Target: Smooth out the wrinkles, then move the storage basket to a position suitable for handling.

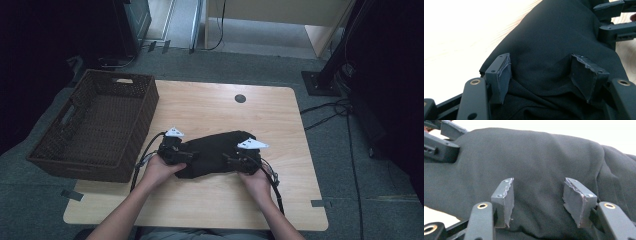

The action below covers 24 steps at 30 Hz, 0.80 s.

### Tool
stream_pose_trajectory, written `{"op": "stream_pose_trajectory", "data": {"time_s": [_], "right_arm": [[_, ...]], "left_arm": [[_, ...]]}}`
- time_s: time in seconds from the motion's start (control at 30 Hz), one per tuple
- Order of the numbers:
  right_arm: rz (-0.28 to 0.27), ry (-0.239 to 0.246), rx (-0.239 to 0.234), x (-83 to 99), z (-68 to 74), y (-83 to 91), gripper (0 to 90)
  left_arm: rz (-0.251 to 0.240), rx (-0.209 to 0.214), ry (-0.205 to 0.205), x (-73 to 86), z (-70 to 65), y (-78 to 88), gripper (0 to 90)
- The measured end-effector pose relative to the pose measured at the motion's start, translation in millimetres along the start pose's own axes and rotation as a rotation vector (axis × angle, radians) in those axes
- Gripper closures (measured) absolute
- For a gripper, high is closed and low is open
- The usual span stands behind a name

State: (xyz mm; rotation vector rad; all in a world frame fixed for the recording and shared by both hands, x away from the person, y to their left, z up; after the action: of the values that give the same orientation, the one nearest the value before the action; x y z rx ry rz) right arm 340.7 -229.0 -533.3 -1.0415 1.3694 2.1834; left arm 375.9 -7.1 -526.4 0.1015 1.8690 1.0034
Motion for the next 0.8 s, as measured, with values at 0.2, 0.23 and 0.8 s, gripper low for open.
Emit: {"op": "stream_pose_trajectory", "data": {"time_s": [0.2, 0.23, 0.8], "right_arm": [[-0.002, -0.005, 0.004, 7.9, -1.8, 9.0, 42.2], [0.001, -0.008, 0.006, 10.5, -1.0, 12.3, 42.2], [-0.048, 0.008, -0.010, 4.2, 3.5, 23.5, 40.7]], "left_arm": [[0.013, 0.033, -0.005, 1.0, -7.9, -0.7, 34.5], [0.013, 0.036, -0.002, 1.3, -9.8, -0.8, 34.5], [0.007, 0.049, 0.004, -4.0, -10.8, 13.1, 34.6]]}}
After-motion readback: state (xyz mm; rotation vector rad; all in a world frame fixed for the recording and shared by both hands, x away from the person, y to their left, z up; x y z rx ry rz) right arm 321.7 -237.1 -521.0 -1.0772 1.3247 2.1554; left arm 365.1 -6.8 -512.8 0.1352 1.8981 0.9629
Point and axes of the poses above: each handheld gripper's, and its own axes: y roughly backward along the jaws, x roughly out of its underside, z roughly to its left, the point moved 5 cm from there along -y, roughly forward along the jaws, and after that the axes turned 9 degrees about -y, right-handed, at the moved point
